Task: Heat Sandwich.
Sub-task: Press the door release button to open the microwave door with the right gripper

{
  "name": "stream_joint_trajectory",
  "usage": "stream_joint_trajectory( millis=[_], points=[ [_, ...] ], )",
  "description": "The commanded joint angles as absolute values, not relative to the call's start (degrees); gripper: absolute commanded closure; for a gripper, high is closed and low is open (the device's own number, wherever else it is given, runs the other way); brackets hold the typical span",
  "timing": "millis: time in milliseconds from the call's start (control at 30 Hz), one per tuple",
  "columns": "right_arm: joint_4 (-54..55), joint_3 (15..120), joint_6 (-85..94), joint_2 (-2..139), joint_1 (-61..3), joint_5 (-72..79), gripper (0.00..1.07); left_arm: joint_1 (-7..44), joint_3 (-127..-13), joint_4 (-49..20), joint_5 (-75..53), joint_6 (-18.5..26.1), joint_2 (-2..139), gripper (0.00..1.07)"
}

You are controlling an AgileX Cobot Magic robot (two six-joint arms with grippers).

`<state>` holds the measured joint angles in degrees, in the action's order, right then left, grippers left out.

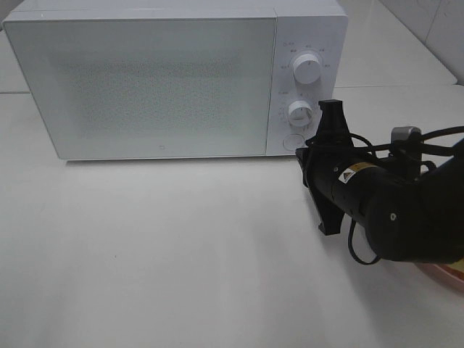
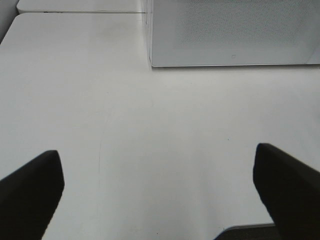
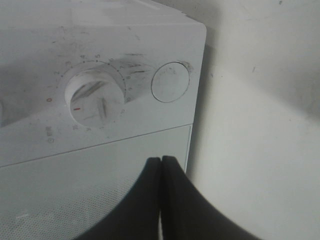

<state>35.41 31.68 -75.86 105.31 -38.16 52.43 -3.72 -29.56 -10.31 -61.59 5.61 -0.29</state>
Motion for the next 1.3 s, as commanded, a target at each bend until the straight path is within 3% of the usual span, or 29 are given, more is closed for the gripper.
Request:
stream_joint_trajectory(
  millis=[33,833,1300],
  points=[
    [32.95,33.29,-76.72,106.4,-36.67,52.48,1.07,-3.44,-29.45,-10.54,-61.31,5.21,-1.78,0.09],
    [26.07,48.07,-79.98,119.06,-28.42,46.58,1.07,-3.44,-29.45,-10.54,-61.31,5.21,-1.78,0.09],
    [27.56,50.99,-79.07,122.04,-27.27,47.56,1.07,-3.44,-29.45,-10.54,-61.31,5.21,-1.38,0.09]
  ],
)
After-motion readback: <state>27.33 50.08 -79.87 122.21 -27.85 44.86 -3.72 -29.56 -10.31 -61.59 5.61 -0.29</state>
